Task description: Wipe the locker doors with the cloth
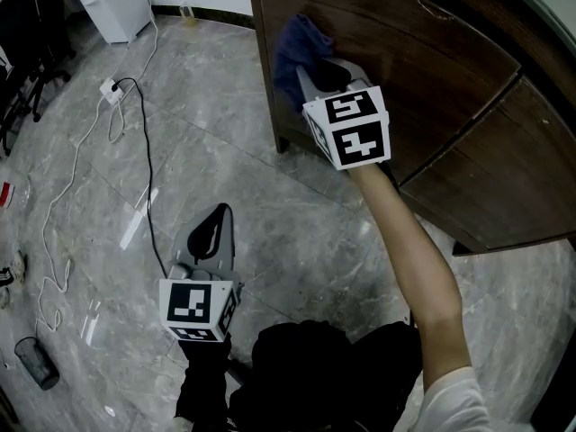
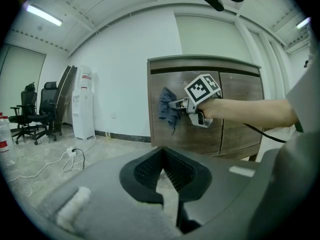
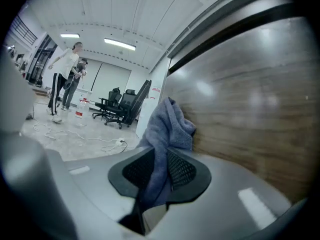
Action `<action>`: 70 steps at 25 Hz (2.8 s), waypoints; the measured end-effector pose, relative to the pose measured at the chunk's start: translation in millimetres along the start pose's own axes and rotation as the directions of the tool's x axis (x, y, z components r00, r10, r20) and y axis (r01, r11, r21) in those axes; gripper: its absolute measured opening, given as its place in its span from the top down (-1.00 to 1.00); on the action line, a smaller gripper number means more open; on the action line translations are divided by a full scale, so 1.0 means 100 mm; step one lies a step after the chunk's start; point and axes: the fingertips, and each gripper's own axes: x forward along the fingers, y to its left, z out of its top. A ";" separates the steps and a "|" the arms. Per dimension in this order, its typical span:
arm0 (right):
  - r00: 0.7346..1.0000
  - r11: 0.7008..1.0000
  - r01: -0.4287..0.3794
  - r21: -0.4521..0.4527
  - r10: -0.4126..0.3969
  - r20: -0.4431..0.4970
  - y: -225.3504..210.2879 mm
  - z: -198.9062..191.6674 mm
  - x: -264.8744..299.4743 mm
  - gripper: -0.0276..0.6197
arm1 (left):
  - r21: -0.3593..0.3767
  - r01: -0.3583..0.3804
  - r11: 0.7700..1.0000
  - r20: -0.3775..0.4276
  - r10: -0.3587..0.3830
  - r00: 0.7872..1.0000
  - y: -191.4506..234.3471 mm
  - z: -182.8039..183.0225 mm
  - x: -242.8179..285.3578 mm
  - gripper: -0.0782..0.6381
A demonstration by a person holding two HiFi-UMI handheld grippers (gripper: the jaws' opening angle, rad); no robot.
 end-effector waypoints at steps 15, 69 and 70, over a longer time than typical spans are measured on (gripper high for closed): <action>0.987 0.999 0.032 -0.018 -0.029 0.156 -0.24 1.25 -0.13 0.66 | -0.011 0.006 1.000 0.014 -0.005 1.000 -0.01 0.04 0.02 0.78; 0.949 0.978 -0.116 0.173 0.161 -0.272 0.96 -1.93 0.80 0.67 | -0.031 -0.048 0.998 -0.070 0.046 0.997 0.34 -0.38 0.14 0.78; 0.952 0.975 -0.128 0.180 0.171 -0.255 0.98 -1.85 0.75 0.67 | -0.032 -0.049 0.998 -0.065 0.047 0.997 0.34 -0.36 0.14 0.78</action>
